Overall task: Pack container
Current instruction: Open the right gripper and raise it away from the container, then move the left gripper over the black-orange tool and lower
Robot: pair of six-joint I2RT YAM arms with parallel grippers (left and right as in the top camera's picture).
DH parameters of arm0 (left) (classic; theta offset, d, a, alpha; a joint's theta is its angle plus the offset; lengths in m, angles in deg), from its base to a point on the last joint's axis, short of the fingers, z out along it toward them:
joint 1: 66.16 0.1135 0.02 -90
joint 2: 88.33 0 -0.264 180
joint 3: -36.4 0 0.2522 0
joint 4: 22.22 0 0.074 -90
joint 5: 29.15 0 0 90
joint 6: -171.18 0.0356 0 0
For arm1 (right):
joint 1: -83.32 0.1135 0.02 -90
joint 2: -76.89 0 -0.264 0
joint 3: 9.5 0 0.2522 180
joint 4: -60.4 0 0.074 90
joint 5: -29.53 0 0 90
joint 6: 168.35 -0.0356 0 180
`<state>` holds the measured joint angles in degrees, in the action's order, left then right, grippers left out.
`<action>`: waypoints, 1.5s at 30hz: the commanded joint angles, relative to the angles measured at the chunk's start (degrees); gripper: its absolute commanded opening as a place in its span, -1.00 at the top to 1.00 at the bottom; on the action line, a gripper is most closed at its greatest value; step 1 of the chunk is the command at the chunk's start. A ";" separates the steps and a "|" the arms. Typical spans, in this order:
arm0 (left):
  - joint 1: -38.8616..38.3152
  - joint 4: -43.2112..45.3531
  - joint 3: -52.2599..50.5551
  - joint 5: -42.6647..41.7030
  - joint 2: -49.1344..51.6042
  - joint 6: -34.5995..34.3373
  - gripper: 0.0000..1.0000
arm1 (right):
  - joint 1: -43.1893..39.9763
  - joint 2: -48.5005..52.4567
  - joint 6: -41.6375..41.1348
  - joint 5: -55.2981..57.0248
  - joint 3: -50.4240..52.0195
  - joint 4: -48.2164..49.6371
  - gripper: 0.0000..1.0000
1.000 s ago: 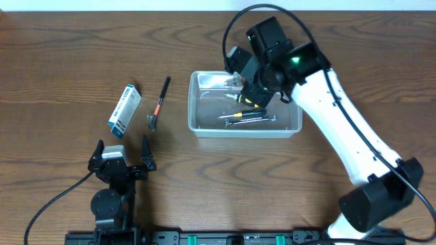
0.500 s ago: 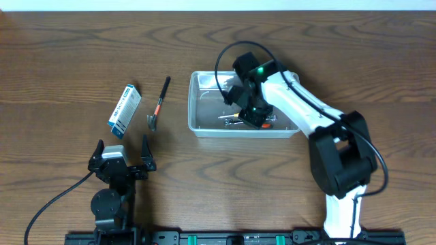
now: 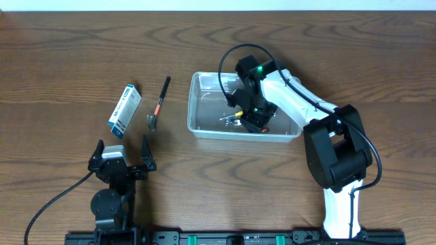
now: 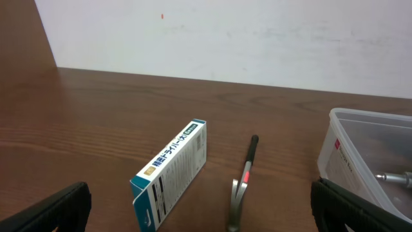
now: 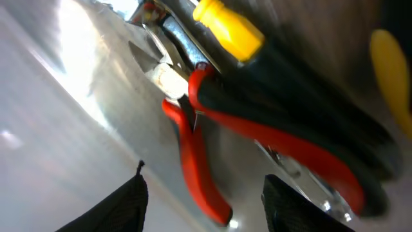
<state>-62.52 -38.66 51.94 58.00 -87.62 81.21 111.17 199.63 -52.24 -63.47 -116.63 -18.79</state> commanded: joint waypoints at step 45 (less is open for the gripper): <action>-0.24 -0.92 -1.55 0.04 0.02 0.35 -0.96 | -35.39 -15.82 -26.73 5.38 -27.47 -13.66 -0.98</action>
<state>-62.52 -38.66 51.94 58.00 -87.62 81.21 75.81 184.13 -77.95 -58.09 -143.82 -32.25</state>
